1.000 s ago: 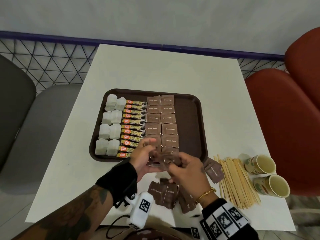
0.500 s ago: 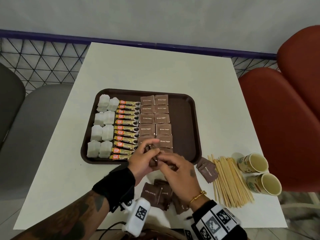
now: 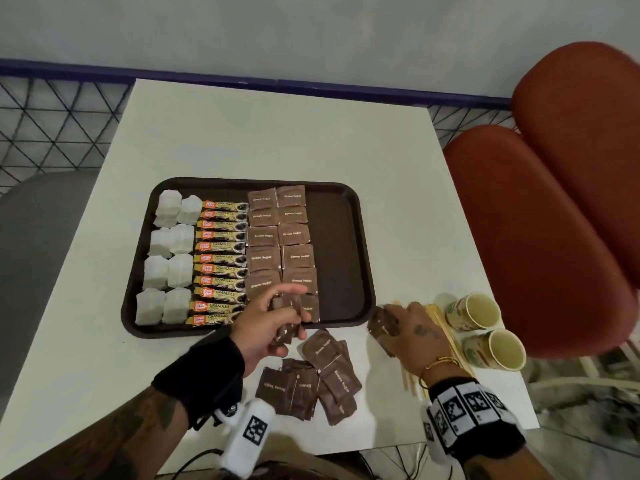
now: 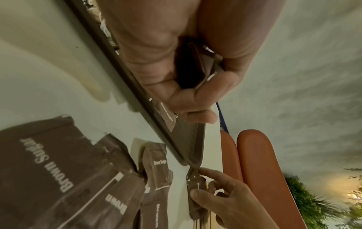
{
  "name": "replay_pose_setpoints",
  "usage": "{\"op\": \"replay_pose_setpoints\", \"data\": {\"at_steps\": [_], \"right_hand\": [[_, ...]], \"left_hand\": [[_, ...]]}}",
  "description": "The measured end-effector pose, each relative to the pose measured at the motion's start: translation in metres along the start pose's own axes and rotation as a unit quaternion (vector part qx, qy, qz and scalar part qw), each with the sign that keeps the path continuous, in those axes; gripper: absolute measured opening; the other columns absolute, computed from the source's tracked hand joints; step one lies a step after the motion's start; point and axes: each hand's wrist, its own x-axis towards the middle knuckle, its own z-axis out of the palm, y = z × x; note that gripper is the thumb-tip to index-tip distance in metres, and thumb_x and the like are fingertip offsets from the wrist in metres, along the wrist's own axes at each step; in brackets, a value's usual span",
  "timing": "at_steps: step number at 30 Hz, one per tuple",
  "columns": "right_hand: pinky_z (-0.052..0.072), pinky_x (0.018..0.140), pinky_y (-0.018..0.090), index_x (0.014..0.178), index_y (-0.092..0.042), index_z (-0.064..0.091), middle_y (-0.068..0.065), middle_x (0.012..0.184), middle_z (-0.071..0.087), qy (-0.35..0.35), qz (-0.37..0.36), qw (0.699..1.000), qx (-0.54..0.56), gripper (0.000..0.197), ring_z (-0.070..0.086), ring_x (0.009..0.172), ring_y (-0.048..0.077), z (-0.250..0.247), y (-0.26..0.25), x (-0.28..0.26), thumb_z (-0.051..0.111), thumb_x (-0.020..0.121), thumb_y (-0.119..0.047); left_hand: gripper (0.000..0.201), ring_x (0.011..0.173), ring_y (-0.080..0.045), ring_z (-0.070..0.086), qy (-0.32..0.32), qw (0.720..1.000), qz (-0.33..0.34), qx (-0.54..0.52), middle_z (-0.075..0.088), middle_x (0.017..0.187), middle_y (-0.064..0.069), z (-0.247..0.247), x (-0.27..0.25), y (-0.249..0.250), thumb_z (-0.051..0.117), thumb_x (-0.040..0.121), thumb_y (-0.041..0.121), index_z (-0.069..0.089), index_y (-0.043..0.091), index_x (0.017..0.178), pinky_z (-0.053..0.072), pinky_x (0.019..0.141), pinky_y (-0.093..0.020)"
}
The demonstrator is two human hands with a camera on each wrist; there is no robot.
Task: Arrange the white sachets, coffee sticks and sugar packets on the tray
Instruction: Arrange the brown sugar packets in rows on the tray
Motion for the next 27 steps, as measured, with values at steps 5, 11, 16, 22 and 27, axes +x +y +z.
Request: {"op": "replay_pose_setpoints", "data": {"at_steps": [5, 11, 16, 22, 27], "right_hand": [[0.041, 0.074, 0.022, 0.109, -0.016, 0.065, 0.0, 0.105, 0.043, 0.002, 0.0, 1.0, -0.018, 0.029, 0.052, 0.083, 0.019, -0.004, -0.008, 0.006, 0.067, 0.085, -0.033], [0.05, 0.07, 0.028, 0.086, -0.018, 0.07, -0.001, 0.091, 0.058, 0.025, 0.005, 0.999, 0.028, 0.02, 0.059, 0.08, 0.018, -0.012, -0.005, -0.006, 0.071, 0.083, -0.038], [0.054, 0.066, 0.025, 0.083, -0.01, 0.074, 0.004, 0.078, 0.074, -0.017, 0.009, 0.936, 0.352, 0.01, 0.069, 0.072, 0.013, -0.042, -0.013, -0.014, 0.079, 0.077, -0.016], [0.041, 0.049, 0.023, 0.1, -0.003, 0.065, 0.004, 0.063, 0.067, -0.095, -0.002, 0.814, 0.573, 0.023, 0.051, 0.049, 0.012, -0.034, -0.061, -0.007, 0.073, 0.08, 0.002], [0.046, 0.053, 0.029, 0.103, -0.001, 0.062, 0.013, 0.067, 0.062, -0.151, -0.044, 0.781, 0.605, 0.014, 0.053, 0.055, 0.019, -0.027, -0.09, -0.001, 0.064, 0.089, -0.001]], "left_hand": [[0.043, 0.072, -0.022, 0.065, -0.003, 1.0, 0.0, 0.003, 0.069, 0.091, -0.013, 0.0, -0.003, 0.001, 0.057, 0.086, -0.008, 0.064, 0.024, 0.114, 0.038, 0.045, -0.022], [0.041, 0.091, -0.03, 0.073, -0.011, 1.0, 0.008, -0.004, 0.068, 0.075, -0.004, -0.005, -0.006, 0.002, 0.063, 0.086, -0.005, 0.067, 0.028, 0.11, 0.044, 0.045, -0.025], [0.019, 0.076, -0.024, 0.067, -0.015, 1.0, 0.012, 0.0, 0.065, 0.09, -0.016, -0.007, -0.007, 0.01, 0.072, 0.081, -0.001, 0.066, 0.013, 0.092, 0.045, 0.048, -0.026], [0.036, 0.075, -0.026, 0.068, -0.044, 0.999, 0.013, 0.015, 0.07, 0.085, -0.022, 0.005, -0.01, 0.02, 0.085, 0.065, 0.021, 0.069, 0.013, 0.096, 0.05, 0.049, -0.026], [0.036, 0.069, -0.028, 0.071, 0.012, 1.0, 0.026, 0.011, 0.075, 0.085, -0.015, 0.002, -0.009, 0.023, 0.084, 0.071, 0.01, 0.062, 0.015, 0.099, 0.051, 0.047, -0.025]]}}
